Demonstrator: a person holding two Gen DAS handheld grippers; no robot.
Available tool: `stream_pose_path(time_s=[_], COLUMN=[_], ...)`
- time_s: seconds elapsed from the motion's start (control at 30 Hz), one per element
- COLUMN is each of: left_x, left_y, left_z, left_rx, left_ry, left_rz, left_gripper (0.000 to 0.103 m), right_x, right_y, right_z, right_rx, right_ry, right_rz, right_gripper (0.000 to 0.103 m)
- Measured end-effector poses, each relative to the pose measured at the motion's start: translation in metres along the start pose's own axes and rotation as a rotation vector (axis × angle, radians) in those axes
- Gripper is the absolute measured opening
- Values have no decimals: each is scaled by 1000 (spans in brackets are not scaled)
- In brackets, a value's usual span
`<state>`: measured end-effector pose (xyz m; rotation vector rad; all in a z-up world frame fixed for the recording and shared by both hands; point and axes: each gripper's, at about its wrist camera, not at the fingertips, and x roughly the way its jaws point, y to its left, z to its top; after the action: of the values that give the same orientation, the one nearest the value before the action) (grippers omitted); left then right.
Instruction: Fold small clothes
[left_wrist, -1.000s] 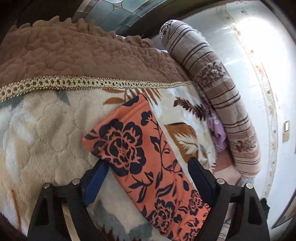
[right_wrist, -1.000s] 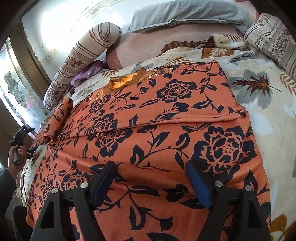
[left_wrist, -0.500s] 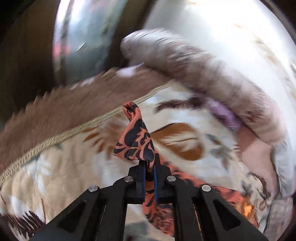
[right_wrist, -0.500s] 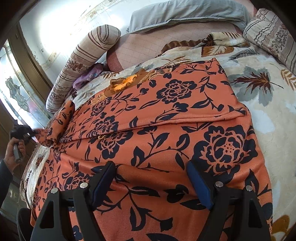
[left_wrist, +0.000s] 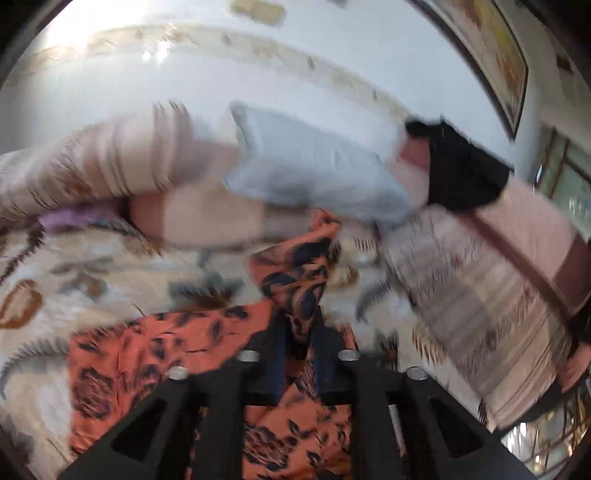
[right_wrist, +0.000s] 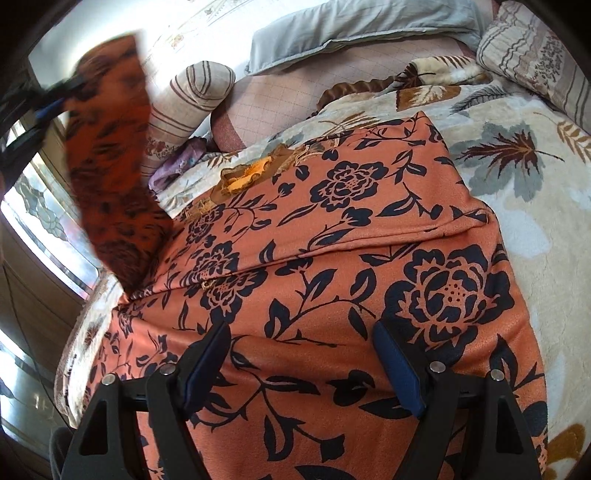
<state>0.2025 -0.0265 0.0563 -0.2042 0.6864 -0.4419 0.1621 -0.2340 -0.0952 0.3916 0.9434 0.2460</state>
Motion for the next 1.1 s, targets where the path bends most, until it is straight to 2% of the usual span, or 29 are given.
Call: stream_pose_path(time_s=[0.03,0.07,0.13,0.2,0.3,0.4,0.5,0.67,0.7,0.77,0.8,0.83,0.9,0.97,1.03,1.07,1.1], left_x=[19,26,33,32,6,-21,-38,-45,-42,-33,-28,-21,-15,-11,-9,-12,-17], left_y=[-3,0,21,47,114,168,213,249,252,253,254,255,253,248,243,242,240], left_z=[-13,-26,-51,-68,-93,-111,-130,-149,-150,-150,-150,-151,-151,-150,-149,-148,-147], left_rx=[22,32,47,17,-96,-195,-303,-461,-476,-478,-473,-464,-425,-381,-359,-359,-362], left_ry=[70,87,116,146,139,120,117,114,122,155,170,188,202,212,220,220,213], left_rz=[4,38,147,220,342,431,454,372,352,302,292,296,316,343,366,372,376], left_gripper=[73,76,76,76,76,76,76,76,76,76,76,76,76,74,73,73,73], right_x=[-2,-3,-8,-16,-35,-50,-43,3,14,29,32,31,19,9,23,40,45], right_y=[-1,-3,-6,-12,-21,-33,-45,-56,-56,-51,-47,-43,-19,-2,-6,-13,-17], right_z=[0,0,2,4,12,30,56,83,84,85,87,88,96,101,97,89,84], right_rx=[15,29,66,117,193,277,332,349,349,303,276,247,122,40,12,10,17], right_ry=[-4,-7,-12,-28,-71,-113,-84,60,97,154,179,189,139,102,141,214,224], right_rz=[10,18,39,69,108,134,124,43,24,-43,-52,-63,-145,-188,-240,-247,-234], right_gripper=[82,82,82,82,82,82,82,80,77,36,6,6,6,6,10,12,12])
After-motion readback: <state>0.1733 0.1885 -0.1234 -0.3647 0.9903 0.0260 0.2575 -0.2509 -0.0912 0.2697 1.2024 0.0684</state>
